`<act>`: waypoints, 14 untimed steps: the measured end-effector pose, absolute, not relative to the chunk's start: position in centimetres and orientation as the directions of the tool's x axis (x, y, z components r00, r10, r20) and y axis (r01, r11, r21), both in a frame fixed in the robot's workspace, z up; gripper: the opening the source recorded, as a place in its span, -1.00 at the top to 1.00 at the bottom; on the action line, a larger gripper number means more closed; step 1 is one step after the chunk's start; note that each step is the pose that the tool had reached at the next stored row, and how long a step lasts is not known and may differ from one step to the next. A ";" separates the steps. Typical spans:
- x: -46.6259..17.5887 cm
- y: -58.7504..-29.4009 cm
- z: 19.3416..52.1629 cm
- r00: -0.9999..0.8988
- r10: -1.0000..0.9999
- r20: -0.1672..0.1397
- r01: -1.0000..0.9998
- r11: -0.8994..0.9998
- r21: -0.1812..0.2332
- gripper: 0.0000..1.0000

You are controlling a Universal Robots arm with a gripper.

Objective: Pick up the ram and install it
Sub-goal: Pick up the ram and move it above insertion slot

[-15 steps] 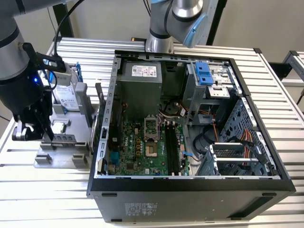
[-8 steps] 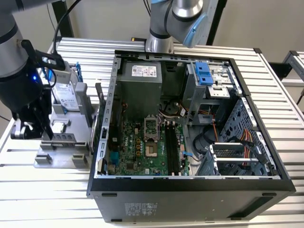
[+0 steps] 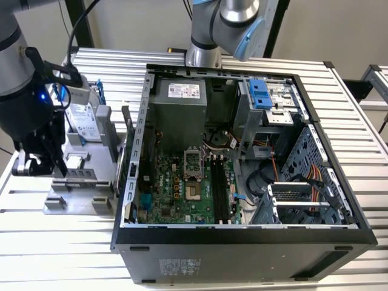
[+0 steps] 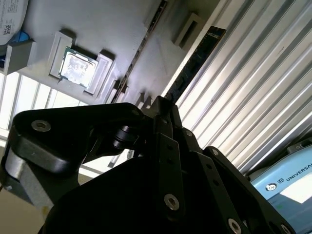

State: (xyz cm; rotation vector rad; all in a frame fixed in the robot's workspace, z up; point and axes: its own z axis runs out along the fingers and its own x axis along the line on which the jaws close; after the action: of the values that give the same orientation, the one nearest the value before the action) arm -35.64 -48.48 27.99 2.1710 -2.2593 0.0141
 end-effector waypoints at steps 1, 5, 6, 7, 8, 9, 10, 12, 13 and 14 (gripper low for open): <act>-35.6 -48.5 28.0 -0.040 -0.999 0.012 -0.999 0.040 -0.001 1.00; -35.6 -48.5 28.3 -0.040 -0.999 0.012 -0.999 0.040 -0.001 1.00; -35.6 -48.5 28.4 -0.040 -0.999 0.012 -0.999 0.040 -0.001 1.00; -35.6 -48.5 28.5 -0.040 -0.999 0.012 -0.999 0.040 -0.001 1.00; -35.6 -48.5 28.6 -0.040 -0.999 0.012 -0.999 0.040 -0.001 1.00; -35.6 -48.5 28.7 -0.040 -0.999 0.012 -0.999 0.040 -0.001 1.00; -35.6 -48.5 28.8 -0.040 -0.999 0.012 -0.999 0.040 -0.001 1.00; -35.6 -48.5 28.9 -0.040 -0.999 0.011 -0.999 0.040 -0.001 1.00; -35.6 -48.5 29.0 -0.040 -0.999 0.011 -0.999 0.040 -0.001 1.00; -35.6 -48.5 29.1 -0.040 -0.999 0.011 -0.999 0.040 -0.001 1.00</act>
State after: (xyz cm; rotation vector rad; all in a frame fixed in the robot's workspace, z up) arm -35.64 -48.48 29.12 2.1710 -2.2603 0.0130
